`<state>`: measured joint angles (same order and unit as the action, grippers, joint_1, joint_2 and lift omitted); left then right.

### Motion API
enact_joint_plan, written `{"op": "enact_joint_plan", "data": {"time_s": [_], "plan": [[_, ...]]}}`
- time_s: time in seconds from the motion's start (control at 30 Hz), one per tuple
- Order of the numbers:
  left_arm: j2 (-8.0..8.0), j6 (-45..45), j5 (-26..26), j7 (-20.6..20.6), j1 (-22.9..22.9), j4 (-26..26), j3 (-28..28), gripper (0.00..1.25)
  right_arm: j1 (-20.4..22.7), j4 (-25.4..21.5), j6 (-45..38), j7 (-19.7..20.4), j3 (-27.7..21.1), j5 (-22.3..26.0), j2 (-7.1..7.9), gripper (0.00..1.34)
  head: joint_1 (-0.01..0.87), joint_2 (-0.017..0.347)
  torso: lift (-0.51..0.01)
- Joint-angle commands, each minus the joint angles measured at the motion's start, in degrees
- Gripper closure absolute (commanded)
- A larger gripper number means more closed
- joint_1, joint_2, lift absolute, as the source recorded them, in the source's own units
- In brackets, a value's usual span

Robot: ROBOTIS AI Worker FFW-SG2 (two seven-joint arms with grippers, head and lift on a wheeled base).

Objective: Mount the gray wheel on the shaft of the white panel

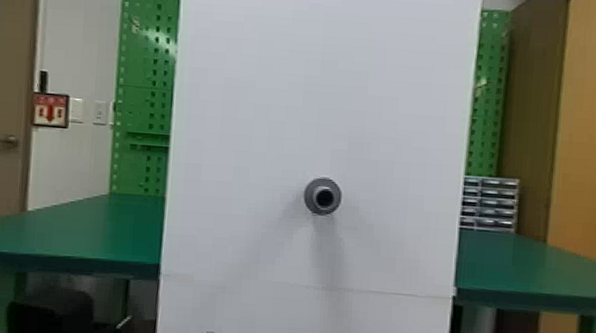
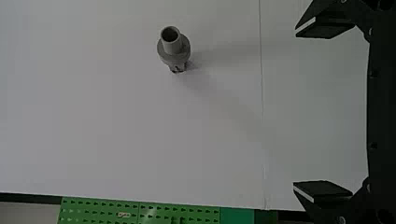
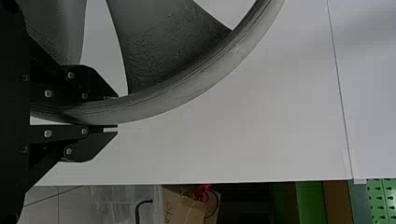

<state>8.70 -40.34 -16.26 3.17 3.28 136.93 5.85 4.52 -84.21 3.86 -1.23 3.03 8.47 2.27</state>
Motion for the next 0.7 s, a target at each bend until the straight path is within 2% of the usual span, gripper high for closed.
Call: {"op": "enact_joint_plan", "data": {"time_s": [0.0, 0.67], "plan": [[0.0, 0.0, 0.0, 0.0, -0.12, 0.0, -0.05, 0.13, -0.04, 0.01, -0.26, 0.0, 0.4, -0.03, 0.19, 1.17, 0.034, 0.031, -0.491], [0.0, 0.0, 0.0, 0.09, -0.29, 0.0, -0.13, 0.13, -0.12, 0.01, -0.88, 0.0, 0.05, -0.21, -0.34, 1.17, 0.034, 0.031, -0.491]]}}
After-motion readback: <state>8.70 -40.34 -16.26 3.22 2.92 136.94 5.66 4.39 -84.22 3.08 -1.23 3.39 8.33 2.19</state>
